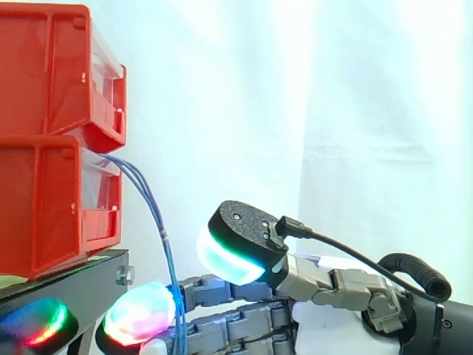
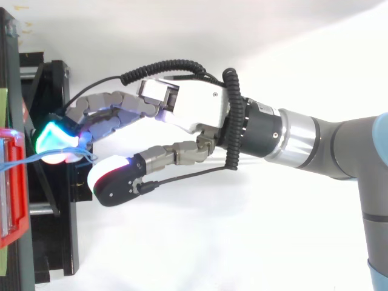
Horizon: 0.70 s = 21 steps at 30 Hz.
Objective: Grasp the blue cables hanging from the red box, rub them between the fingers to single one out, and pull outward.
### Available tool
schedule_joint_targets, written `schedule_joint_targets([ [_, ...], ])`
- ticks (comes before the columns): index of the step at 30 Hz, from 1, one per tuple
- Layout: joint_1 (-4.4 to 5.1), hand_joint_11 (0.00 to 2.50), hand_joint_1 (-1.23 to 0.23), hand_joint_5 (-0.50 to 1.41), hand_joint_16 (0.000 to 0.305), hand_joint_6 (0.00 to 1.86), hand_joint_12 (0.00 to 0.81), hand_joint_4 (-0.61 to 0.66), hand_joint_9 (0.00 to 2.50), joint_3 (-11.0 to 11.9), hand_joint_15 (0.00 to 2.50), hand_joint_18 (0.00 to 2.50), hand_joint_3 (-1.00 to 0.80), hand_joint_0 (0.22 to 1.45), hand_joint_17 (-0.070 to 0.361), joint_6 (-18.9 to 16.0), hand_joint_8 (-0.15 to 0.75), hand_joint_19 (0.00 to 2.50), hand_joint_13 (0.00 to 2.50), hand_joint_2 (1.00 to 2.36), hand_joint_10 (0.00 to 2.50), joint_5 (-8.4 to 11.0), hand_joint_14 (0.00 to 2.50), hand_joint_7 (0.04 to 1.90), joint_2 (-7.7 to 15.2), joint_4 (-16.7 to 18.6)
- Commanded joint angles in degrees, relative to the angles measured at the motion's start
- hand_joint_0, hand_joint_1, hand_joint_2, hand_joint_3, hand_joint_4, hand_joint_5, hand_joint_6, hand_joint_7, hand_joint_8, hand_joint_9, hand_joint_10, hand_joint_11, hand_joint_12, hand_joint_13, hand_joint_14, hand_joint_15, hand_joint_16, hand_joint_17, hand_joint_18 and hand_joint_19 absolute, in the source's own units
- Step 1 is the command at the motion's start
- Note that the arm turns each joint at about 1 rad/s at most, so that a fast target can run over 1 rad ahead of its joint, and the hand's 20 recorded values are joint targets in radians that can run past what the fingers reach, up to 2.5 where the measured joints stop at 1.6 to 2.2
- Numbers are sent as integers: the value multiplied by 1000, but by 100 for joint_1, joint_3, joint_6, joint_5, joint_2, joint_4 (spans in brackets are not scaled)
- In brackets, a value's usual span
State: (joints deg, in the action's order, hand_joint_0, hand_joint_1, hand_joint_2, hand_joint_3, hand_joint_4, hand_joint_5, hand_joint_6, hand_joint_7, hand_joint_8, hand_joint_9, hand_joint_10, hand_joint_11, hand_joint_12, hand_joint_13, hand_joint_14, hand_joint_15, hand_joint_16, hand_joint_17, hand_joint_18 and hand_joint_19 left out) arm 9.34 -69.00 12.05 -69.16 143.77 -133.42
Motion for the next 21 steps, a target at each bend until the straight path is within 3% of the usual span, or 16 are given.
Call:
schedule_joint_targets([
  [1, 24, 428, -622, -131, 54, 503, 382, 265, 806, 1, 356, 419, -471, 528, 122, -10, 275, 354, 635, 1002, 14, -36, 14, 822, 2, -9],
  [21, -3, 499, -616, -92, 52, 503, 371, 285, 940, 107, 392, 506, -440, 563, 118, -160, 280, 385, 725, 1004, 16, -230, 15, 973, -7, 26],
])
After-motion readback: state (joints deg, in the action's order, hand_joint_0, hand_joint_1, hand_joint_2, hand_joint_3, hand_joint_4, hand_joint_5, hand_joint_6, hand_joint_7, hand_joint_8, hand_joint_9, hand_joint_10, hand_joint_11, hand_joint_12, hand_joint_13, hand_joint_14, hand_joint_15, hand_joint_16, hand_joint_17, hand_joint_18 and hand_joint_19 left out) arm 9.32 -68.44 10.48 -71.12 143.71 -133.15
